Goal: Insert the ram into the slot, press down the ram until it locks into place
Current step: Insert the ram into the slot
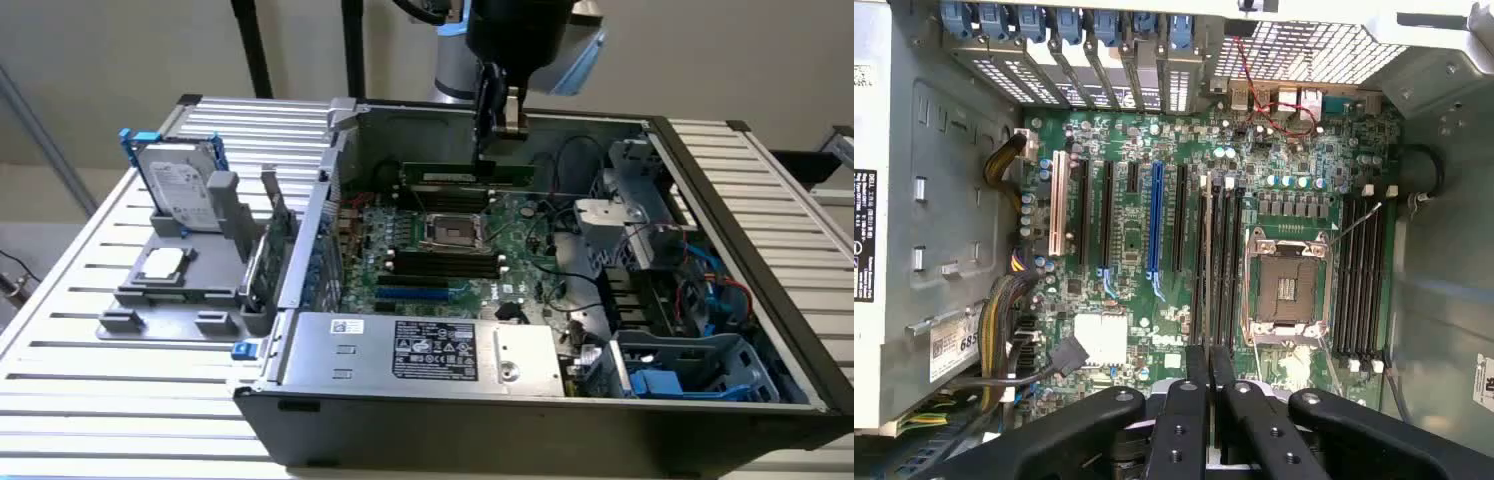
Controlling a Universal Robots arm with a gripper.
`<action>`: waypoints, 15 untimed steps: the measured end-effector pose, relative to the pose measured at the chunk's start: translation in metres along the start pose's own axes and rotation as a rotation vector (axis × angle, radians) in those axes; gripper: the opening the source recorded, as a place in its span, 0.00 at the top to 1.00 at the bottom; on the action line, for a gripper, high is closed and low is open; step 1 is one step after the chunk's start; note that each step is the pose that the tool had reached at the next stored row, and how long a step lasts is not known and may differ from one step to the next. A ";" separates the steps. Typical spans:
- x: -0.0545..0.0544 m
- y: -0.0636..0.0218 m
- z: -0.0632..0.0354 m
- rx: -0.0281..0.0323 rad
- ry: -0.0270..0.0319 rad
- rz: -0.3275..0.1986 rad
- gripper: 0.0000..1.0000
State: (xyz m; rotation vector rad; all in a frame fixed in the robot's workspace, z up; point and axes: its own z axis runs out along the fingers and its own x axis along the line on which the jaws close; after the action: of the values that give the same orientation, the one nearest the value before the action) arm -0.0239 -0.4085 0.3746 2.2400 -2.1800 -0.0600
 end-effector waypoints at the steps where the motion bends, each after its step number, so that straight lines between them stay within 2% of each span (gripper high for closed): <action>1: 0.000 0.0000 0.0000 0.0000 0.0000 0.000 0.87; 10: 0.000 0.0000 0.0000 0.0000 0.0000 0.000 0.87; 15: 0.000 -0.0007 0.0052 -0.0046 -0.0007 0.019 0.87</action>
State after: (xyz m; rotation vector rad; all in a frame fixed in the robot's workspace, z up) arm -0.0234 -0.4082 0.3694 2.2167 -2.1991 -0.0654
